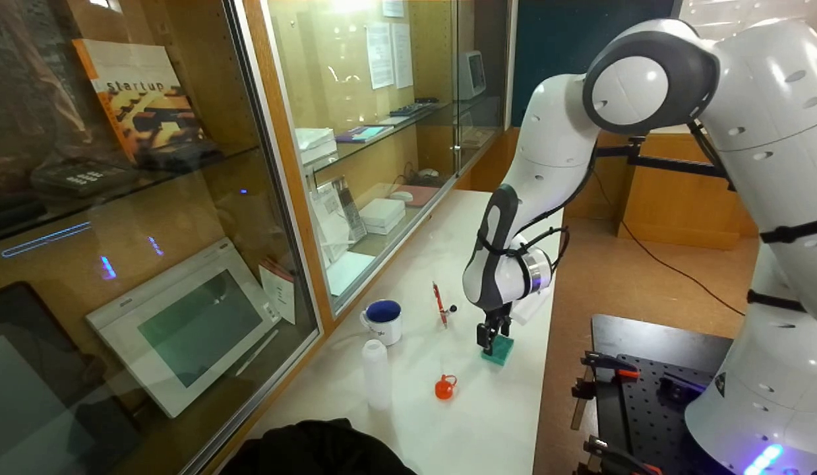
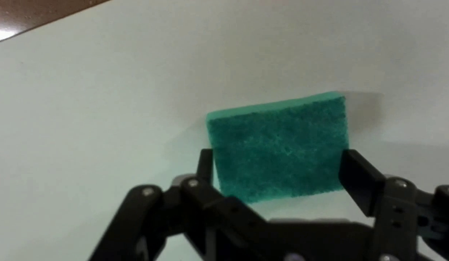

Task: Wipe the counter with the sponge

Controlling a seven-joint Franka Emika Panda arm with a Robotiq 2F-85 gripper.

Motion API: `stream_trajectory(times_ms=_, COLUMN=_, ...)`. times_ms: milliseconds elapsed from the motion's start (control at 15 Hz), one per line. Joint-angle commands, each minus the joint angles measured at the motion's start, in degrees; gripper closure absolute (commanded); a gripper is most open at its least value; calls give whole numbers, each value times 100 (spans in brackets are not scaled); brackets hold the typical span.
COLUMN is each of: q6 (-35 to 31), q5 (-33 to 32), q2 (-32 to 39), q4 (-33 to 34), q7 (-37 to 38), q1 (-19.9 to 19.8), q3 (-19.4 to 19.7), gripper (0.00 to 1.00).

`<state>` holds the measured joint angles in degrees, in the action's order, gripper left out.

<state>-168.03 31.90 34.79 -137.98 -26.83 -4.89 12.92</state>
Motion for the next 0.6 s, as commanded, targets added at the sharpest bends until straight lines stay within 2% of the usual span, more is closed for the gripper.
stream_trajectory(times_ms=0, q6=-112, q5=85, q2=200, q4=155, q7=116, q1=-9, q3=-33, gripper=43)
stream_trajectory(times_ms=200, q6=-129, q5=80, q2=249, q4=186, q7=135, q1=12, q3=-18, gripper=64)
stream_trajectory(times_ms=267, q6=-284, q5=-765, q2=160, q4=101, q7=773, q1=-438, q3=-338, gripper=70)
stream_trajectory(times_ms=533, q6=-300, q5=-1594, q2=95, q4=68, q7=1574, q1=-548, q3=-418, gripper=99)
